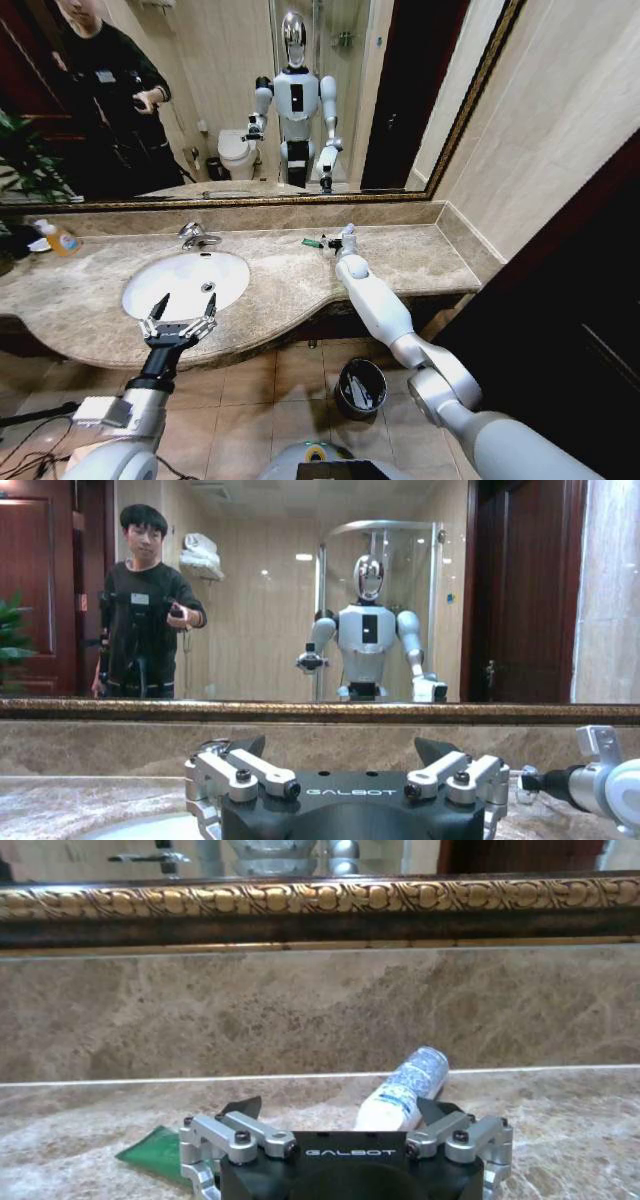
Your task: Pick up the trash from the sink and place it in the trash bin.
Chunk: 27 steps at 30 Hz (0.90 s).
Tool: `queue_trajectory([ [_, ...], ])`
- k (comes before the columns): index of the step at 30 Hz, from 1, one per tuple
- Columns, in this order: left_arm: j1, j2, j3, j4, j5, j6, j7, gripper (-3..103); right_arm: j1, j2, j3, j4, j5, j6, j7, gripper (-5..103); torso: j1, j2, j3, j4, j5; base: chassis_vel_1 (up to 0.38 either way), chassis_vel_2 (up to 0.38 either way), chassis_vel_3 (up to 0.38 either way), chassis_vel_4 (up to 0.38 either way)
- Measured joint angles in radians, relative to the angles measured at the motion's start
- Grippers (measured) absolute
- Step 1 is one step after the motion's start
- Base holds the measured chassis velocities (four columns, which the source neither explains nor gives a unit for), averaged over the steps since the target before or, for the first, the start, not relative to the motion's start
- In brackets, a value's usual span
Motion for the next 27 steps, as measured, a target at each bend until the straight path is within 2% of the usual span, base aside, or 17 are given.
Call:
queue_trajectory([
  [3, 0.000, 0.000, 0.000, 0.000, 0.000, 0.000, 0.000, 100, 0.011, 0.007, 0.001, -0.015, 0.002, -0.012, 0.036, 100, 0.000, 0.000, 0.000, -0.0001, 0.0000, 0.000, 0.000, 0.000, 0.000],
  [13, 0.000, 0.000, 0.000, 0.000, 0.000, 0.000, 0.000, 100, 0.033, 0.018, 0.014, -0.047, 0.024, -0.026, 0.055, 101, 0.000, 0.000, 0.000, 0.0000, 0.0001, 0.000, 0.000, 0.000, 0.000],
  [16, 0.000, 0.000, 0.000, 0.000, 0.000, 0.000, 0.000, 100, 0.041, 0.023, 0.020, -0.061, 0.035, -0.033, 0.056, 90, 0.000, 0.000, 0.000, -0.0001, 0.0002, 0.000, 0.000, 0.000, 0.000],
  [17, 0.000, 0.000, 0.000, 0.000, 0.000, 0.000, 0.000, 100, 0.041, 0.023, 0.020, -0.061, 0.035, -0.033, 0.056, 90, 0.000, 0.000, 0.000, -0.0001, 0.0002, 0.000, 0.000, 0.000, 0.000],
  [20, 0.000, 0.000, 0.000, 0.000, 0.000, 0.000, 0.000, 100, 0.045, 0.026, 0.026, -0.071, 0.033, -0.034, 0.056, 74, 0.000, 0.000, 0.000, 0.0000, 0.0002, 0.000, 0.000, 0.000, 0.000],
  [21, 0.000, 0.000, 0.000, 0.000, 0.000, 0.000, 0.000, 100, 0.045, 0.026, 0.026, -0.071, 0.033, -0.034, 0.056, 74, 0.000, 0.000, 0.000, 0.0000, 0.0002, 0.000, 0.000, 0.000, 0.000],
  [23, 0.000, 0.000, 0.000, 0.000, 0.000, 0.000, 0.000, 100, 0.045, 0.027, 0.029, -0.076, 0.024, -0.033, 0.055, 63, 0.000, 0.000, 0.000, 0.0000, 0.0001, 0.000, 0.000, 0.000, 0.000],
  [25, 0.000, 0.000, 0.000, 0.000, 0.000, 0.000, 0.000, 100, 0.045, 0.028, 0.031, -0.080, 0.019, -0.032, 0.055, 63, 0.000, 0.000, 0.000, 0.0000, 0.0001, 0.000, 0.000, 0.000, 0.000],
  [27, 0.000, 0.000, 0.000, 0.000, 0.000, 0.000, 0.000, 100, 0.045, 0.029, 0.037, -0.087, 0.010, -0.028, 0.053, 52, 0.000, 0.000, 0.000, 0.0000, 0.0002, 0.000, 0.000, 0.000, 0.000],
])
